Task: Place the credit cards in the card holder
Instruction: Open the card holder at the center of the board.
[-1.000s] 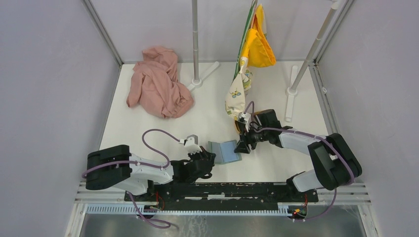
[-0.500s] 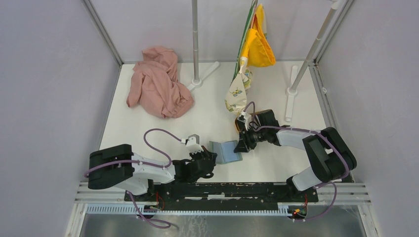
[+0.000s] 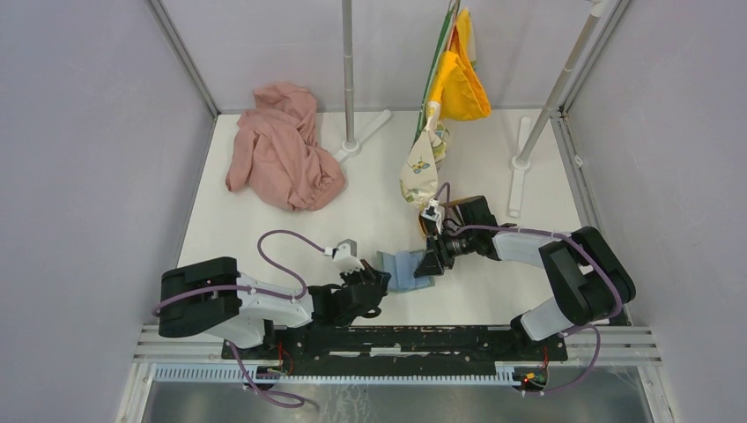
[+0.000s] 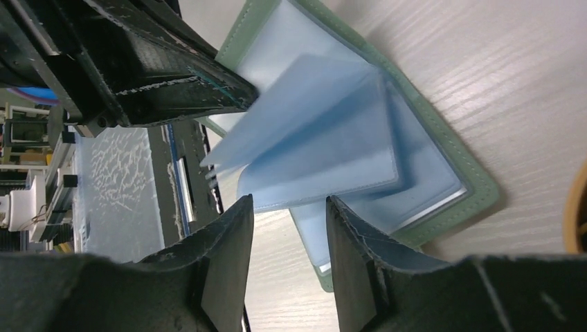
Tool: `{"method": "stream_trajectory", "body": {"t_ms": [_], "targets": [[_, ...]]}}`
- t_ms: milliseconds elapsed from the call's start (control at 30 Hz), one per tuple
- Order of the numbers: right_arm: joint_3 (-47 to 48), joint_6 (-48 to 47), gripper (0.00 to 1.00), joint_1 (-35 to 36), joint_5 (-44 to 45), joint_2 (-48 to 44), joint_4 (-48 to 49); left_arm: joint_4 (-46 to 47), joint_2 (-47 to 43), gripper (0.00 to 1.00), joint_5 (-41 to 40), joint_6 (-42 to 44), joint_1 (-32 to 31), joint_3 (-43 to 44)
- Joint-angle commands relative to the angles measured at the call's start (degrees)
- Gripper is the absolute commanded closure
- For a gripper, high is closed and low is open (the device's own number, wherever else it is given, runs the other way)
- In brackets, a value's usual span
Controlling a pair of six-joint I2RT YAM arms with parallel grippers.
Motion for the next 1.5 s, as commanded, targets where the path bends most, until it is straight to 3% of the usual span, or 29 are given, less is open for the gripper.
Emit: {"method": "stream_trajectory", "body": {"t_ms": [0, 500, 633, 833, 967, 1133, 1333, 1467], "targets": [[1.5, -0.1, 0.5, 0.8, -5.7, 0.0, 3.1, 5.2, 0.5, 0.98, -0.8, -0.2, -0.3, -0.2], [2.5, -0.4, 0.43, 2.3, -7.4, 2.1, 5.0, 12.8, 5.1, 0.98, 2.8, 2.8, -0.4, 0.2], [2.6, -0.6, 0.43, 2.3, -7.7, 1.7, 5.1, 14.6, 6.5, 0.86, 4.7, 3.4, -0.3, 0.4], [2.6, -0.7, 0.46, 2.3, -6.7, 1.6, 4.9, 18.6, 5.9, 0.6, 7.0, 4.7, -0.3, -2.0], [2.6, -0.3, 0.47, 2.3, -7.8, 1.7, 5.0, 20.6, 5.8, 0.51, 8.9, 6.6, -0.3, -2.8], [2.2, 1.9, 0.5, 2.3, -11.4, 1.7, 6.8, 21.2, 6.4, 0.51, 10.4, 7.3, -0.3, -3.1], [1.9, 3.6, 0.51, 2.5, -15.1, 1.8, 8.5, 20.5, 6.3, 0.65, 11.7, 7.4, 0.6, -3.4], [1.8, 3.4, 0.52, 3.2, -15.0, 2.1, 8.2, 20.6, 6.7, 0.67, 13.2, 7.9, 2.0, -3.7]]}}
